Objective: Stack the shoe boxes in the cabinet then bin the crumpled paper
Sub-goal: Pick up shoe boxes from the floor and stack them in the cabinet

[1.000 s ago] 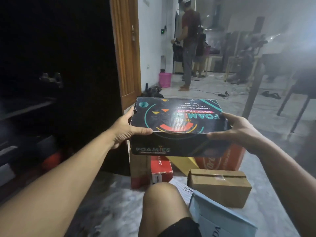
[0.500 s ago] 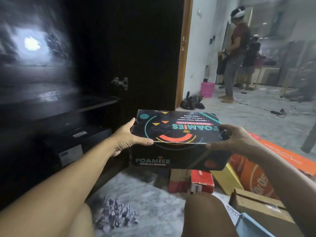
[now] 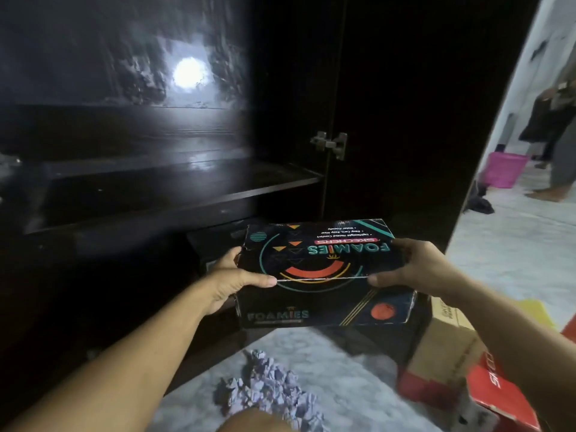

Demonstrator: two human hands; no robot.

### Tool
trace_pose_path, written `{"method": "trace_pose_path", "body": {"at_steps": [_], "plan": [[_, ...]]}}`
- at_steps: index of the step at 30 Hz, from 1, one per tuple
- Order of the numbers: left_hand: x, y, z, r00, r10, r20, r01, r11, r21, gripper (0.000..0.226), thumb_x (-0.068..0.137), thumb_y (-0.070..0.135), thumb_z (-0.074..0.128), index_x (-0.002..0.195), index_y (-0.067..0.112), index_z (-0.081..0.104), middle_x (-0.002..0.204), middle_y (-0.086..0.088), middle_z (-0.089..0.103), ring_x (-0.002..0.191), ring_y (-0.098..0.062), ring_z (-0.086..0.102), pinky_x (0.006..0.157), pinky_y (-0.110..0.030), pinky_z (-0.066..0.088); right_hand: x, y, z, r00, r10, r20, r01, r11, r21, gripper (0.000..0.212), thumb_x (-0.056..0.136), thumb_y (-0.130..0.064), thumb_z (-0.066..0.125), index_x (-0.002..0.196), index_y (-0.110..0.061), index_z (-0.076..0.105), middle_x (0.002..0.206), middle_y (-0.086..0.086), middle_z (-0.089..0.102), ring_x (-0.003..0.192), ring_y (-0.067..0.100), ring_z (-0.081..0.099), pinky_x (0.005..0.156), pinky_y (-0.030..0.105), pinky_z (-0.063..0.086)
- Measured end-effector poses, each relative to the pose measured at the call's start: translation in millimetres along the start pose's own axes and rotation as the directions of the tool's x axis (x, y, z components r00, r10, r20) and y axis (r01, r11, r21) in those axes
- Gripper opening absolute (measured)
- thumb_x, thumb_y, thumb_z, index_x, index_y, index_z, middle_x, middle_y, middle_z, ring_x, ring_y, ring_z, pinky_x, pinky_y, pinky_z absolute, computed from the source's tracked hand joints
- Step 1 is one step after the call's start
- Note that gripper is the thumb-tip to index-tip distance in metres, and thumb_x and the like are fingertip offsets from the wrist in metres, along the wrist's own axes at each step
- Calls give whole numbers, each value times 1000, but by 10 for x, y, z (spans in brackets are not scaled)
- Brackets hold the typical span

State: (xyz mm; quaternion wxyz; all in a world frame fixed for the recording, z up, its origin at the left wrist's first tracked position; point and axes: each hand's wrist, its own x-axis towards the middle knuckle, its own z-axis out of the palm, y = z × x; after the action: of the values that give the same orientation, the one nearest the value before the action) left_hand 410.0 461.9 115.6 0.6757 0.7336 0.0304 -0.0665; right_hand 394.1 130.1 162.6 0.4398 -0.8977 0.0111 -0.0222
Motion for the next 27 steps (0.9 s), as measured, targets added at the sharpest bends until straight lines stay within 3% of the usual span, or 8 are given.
{"method": "trace_pose_path", "body": {"at_steps": [7, 10, 13, 17, 19, 22, 27], "plan": [[365, -134, -612, 978, 1, -207, -5, 1000, -20, 155, 11, 35, 98, 149, 25, 30, 148, -4, 44, 131, -24, 47, 111, -44, 37, 902, -246, 658, 990, -124, 73, 123, 992, 7, 77, 47, -30, 96, 117, -20, 66, 105, -4, 71, 98, 16, 67, 92, 40, 56], [517, -82, -771, 967, 19, -254, -23, 1000, -15, 141, 18, 34, 99, 145, 27, 38, 137, -3, 57, 122, -22, 55, 107, -43, 41, 1284, -348, 895, 983, -162, 82, 160, 987, 30, 74, 53, -24, 95, 121, -18, 65, 107, -3, 68, 101, 17, 64, 93, 40, 55], [675, -23, -884, 946, 55, -321, -70, 997, -36, 118, 41, 14, 94, 144, 23, 39, 123, 2, 61, 112, -20, 58, 99, -36, 43, 1641, -432, 1101, 985, -159, 69, 154, 985, 84, 80, 51, -19, 95, 123, -17, 60, 113, -1, 64, 105, 20, 62, 92, 41, 55], [924, -12, -1002, 922, 83, -378, -99, 995, -23, 116, 39, 17, 90, 144, 21, 39, 132, -7, 59, 113, -22, 58, 94, -36, 46, 2056, -507, 1329, 984, -176, 32, 171, 978, 123, 80, 49, -18, 96, 120, -17, 60, 114, 3, 63, 105, 23, 62, 92, 43, 55], [1035, -13, -1039, 909, 80, -409, -103, 994, -36, 117, 46, 16, 90, 148, 22, 33, 139, -9, 53, 118, -24, 55, 96, -38, 46, 2234, -546, 1428, 983, -182, 1, 180, 974, 140, 71, 50, -18, 97, 113, -15, 64, 111, 5, 65, 102, 23, 64, 92, 42, 55], [1199, -39, -1109, 899, 85, -429, -117, 992, -50, 111, 48, 14, 90, 146, 22, 36, 132, -5, 58, 112, -23, 59, 94, -38, 48, 2451, -574, 1578, 981, -194, -29, 196, 968, 157, 55, 51, -20, 97, 97, -19, 67, 103, 5, 67, 98, 24, 66, 88, 40, 56], [1398, -169, -1154, 878, 52, -475, -116, 987, -108, 103, 50, 23, 92, 141, 25, 44, 127, -4, 62, 99, -21, 67, 79, -36, 55, 2664, -465, 1835, 982, -169, -87, 179, 974, 137, 63, 56, -34, 94, 110, -15, 68, 105, 5, 69, 98, 20, 66, 79, 30, 55]]}}
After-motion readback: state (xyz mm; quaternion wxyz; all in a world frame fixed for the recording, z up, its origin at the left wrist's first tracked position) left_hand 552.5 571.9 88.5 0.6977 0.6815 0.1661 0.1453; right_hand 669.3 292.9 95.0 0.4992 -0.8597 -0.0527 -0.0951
